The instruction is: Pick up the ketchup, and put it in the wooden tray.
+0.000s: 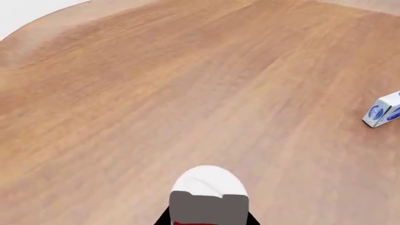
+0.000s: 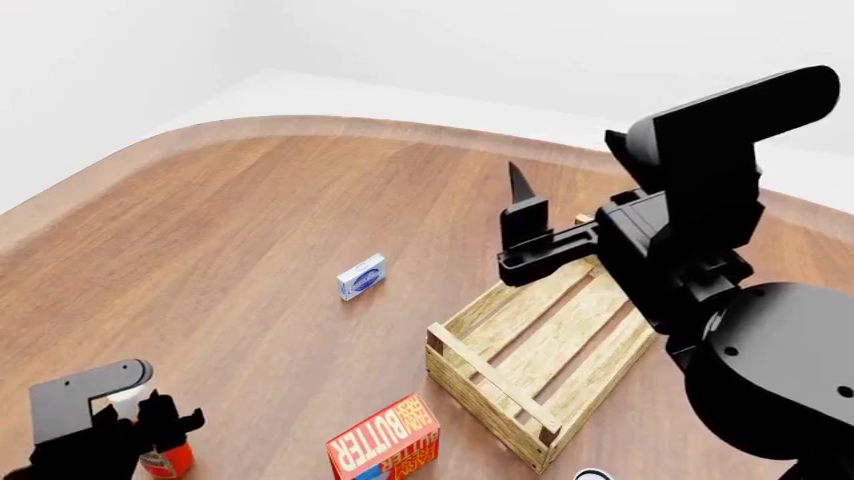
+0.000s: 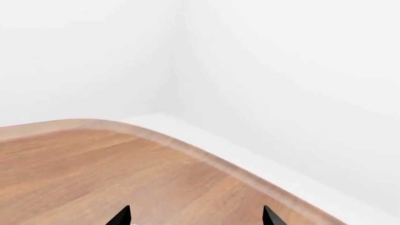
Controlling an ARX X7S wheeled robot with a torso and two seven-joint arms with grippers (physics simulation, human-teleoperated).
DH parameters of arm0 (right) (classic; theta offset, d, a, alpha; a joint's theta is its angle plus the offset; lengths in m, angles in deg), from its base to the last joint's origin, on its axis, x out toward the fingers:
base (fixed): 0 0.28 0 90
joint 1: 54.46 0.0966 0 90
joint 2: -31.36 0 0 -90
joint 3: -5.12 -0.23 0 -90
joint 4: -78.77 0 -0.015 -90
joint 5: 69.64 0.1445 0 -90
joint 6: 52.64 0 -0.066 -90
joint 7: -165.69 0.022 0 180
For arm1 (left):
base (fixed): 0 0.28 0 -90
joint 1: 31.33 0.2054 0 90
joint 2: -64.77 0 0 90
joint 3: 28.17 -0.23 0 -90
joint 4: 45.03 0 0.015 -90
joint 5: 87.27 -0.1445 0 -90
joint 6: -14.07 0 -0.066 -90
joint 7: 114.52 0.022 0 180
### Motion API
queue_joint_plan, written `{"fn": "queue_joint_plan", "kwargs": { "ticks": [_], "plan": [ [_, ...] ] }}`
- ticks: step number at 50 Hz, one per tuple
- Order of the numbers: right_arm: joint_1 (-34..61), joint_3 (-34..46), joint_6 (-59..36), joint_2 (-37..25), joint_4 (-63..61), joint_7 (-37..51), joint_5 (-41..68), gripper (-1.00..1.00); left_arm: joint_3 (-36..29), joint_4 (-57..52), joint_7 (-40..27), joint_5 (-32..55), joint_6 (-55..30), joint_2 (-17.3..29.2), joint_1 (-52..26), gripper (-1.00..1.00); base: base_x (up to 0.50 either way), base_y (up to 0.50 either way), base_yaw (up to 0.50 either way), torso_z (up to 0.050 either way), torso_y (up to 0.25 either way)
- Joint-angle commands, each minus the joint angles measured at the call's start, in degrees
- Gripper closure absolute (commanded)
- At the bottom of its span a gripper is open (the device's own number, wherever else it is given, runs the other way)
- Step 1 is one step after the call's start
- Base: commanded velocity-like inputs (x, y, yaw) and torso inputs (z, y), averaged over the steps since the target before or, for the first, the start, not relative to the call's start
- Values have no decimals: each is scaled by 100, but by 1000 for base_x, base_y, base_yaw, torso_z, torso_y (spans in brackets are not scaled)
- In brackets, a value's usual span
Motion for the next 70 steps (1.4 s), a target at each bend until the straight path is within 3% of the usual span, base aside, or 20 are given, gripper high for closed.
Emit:
{"fn": "queue_joint_plan", "kwargs": {
  "ticks": [1, 8, 18, 35, 56, 70],
  "plan": [
    [55, -21, 22, -58, 7, 174, 181, -100, -62, -92, 18, 217, 25, -20, -92, 100, 0, 0, 0, 0, 0],
    [156, -225, -52, -124, -41, 400, 517, -100, -112, -958, 98, 513, -379, 192, -371, 100, 0, 0, 0, 0, 0],
    [266, -525, -81, -299, -89, 670, 954, -100, -439, -1697, 131, 962, -1324, 550, -1371, 100, 0, 0, 0, 0, 0],
    [202, -1102, -6, -923, -105, 980, 1554, -100, -1777, -1854, 376, 1116, -2045, 670, -3131, 100, 0, 0, 0, 0, 0],
    [-873, -2475, 214, -2028, -310, 1599, 2522, -100, -3216, -504, 773, 831, -1679, -335, -4978, 100, 0, 0, 0, 0, 0],
    [-2415, -4578, 192, -2741, -547, 1938, 3404, -100, -3967, 733, 1050, 575, -976, -1252, -5564, 100, 0, 0, 0, 0, 1]
  ]
}}
